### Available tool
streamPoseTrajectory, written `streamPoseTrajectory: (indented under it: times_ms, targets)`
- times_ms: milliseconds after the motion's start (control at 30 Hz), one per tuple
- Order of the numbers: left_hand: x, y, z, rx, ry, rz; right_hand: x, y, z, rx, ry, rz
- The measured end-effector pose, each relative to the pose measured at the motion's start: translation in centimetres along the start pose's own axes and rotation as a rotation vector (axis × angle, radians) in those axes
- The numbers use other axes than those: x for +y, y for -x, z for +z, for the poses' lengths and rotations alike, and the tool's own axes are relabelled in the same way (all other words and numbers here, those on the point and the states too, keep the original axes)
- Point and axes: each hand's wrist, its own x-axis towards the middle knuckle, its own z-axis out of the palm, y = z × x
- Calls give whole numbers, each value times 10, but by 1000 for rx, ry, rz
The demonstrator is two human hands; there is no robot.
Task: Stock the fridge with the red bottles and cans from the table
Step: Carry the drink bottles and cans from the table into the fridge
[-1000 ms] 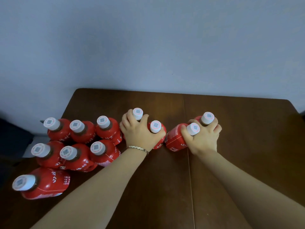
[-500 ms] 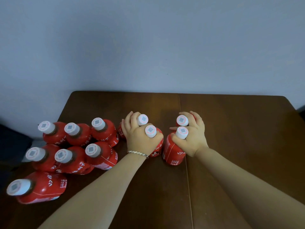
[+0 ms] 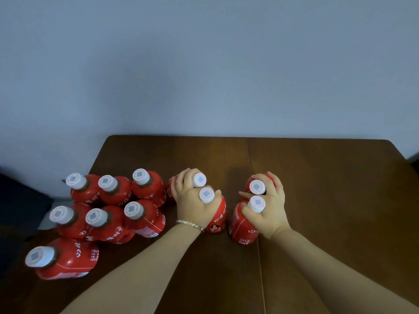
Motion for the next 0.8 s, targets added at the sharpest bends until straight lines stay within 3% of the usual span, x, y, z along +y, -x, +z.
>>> streamPoseTrajectory:
  times_ms: [67, 167, 267, 367, 800]
  targets:
    - [6, 18, -6, 56, -6, 53, -1, 14, 0, -19, 52, -10]
    - [3, 43, -17, 2, -9, 67, -10, 38, -4, -86, 41, 21]
    - [3, 65, -34, -137, 29, -63, -23, 66, -14, -131, -77, 68]
    - [17, 94, -58, -80, 157, -208, -40, 94, -36, -147, -128, 70]
    - [132, 266, -150, 241, 88, -320, -108, 187, -134, -427, 51, -407]
